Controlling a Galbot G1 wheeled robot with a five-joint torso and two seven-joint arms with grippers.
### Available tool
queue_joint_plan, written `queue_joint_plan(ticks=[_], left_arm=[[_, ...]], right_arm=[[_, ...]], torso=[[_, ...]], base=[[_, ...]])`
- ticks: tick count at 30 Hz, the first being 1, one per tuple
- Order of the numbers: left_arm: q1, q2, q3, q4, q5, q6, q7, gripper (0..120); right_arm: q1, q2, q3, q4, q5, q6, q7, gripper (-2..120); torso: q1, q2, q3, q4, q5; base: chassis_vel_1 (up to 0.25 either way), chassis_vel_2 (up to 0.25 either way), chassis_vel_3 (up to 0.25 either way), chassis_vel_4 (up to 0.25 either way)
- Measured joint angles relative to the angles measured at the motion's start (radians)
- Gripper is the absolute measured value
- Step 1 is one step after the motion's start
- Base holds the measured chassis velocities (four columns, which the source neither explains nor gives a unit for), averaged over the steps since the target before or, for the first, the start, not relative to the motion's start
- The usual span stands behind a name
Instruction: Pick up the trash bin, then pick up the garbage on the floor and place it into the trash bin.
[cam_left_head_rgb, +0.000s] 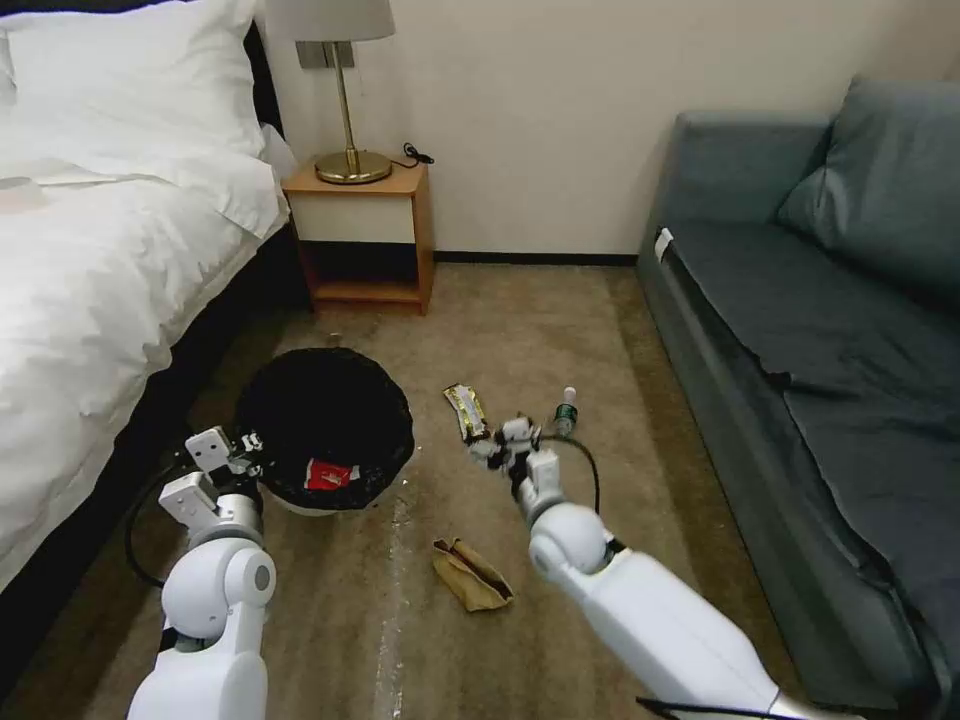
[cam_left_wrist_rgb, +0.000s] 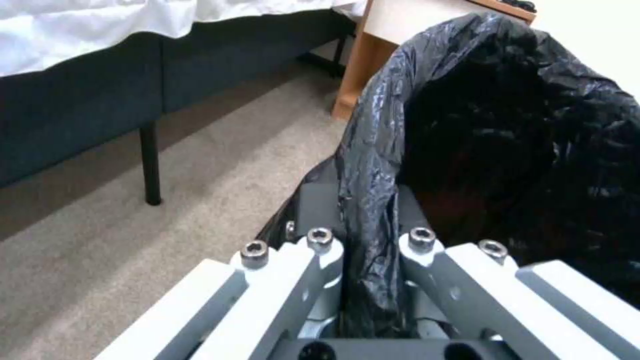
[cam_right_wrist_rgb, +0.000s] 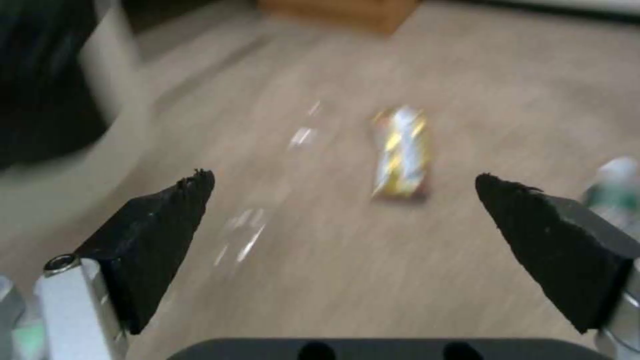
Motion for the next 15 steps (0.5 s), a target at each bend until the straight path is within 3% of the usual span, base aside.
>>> queue_joint_plan(ticks=[6, 15], left_arm=[[0.005, -0.012, 0.024, 0.0, 0.018, -0.005, 0.002, 4], [-0.011, -0.022, 0.043, 0.014, 0.034, -0.01, 0.003, 4]], right_arm=[[-0.033, -0.121, -0.079, 0.034, 0.056, -0.037, -0.085, 100], [-0.037, -0.158, -0.125, 0.043, 0.079, -0.03, -0.186, 100]], torso=[[0.0, 0.0, 0.0, -0.0003, 0.0], [0.0, 0.0, 0.0, -0.0002, 0.0002]], base=[[0.0, 0.0, 0.0, 0.0], [0.0, 0.0, 0.0, 0.0]])
